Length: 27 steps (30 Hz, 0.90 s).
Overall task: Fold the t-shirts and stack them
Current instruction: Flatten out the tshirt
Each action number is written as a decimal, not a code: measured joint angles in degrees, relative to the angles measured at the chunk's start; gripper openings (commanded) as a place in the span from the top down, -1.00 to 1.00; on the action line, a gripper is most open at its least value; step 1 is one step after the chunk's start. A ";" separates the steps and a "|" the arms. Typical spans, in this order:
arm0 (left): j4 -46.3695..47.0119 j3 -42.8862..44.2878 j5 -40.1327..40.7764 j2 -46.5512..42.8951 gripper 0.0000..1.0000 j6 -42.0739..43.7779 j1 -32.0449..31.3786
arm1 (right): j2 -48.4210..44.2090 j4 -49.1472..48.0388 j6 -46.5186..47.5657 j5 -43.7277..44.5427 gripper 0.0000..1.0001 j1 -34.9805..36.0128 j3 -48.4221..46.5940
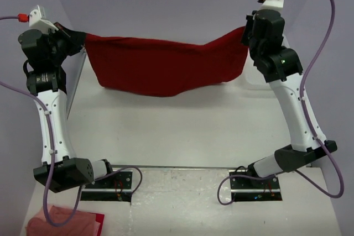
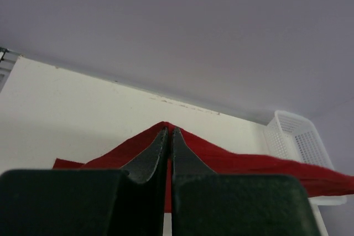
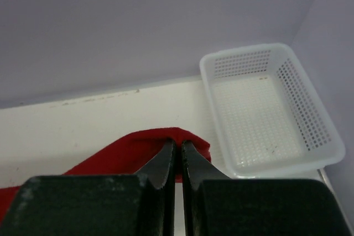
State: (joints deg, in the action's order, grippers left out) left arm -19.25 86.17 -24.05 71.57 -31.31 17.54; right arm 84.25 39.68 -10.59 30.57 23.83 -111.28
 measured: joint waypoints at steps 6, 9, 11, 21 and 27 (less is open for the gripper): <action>1.70 7.34 0.37 9.38 1.00 0.02 0.00 | 7.69 3.61 1.70 -2.91 1.00 -6.16 -9.49; 1.86 10.88 0.35 14.75 1.00 -0.02 0.00 | 12.83 5.09 2.86 -4.48 1.00 -6.97 -14.73; 1.51 13.25 0.28 17.59 1.00 -0.17 0.00 | 15.47 6.58 3.98 -5.11 1.00 -7.37 -17.92; 1.84 22.10 -3.17 17.88 1.00 -0.66 -0.04 | 11.39 7.76 7.41 -7.61 1.00 -7.78 -25.59; 1.70 22.16 -5.84 8.76 1.00 -0.59 -0.04 | -2.23 7.43 9.79 -9.57 1.00 -6.49 -25.31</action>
State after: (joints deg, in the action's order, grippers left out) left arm -17.54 108.33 -29.89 80.34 -31.90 17.50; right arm 82.02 47.11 -0.80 20.99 17.34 -136.59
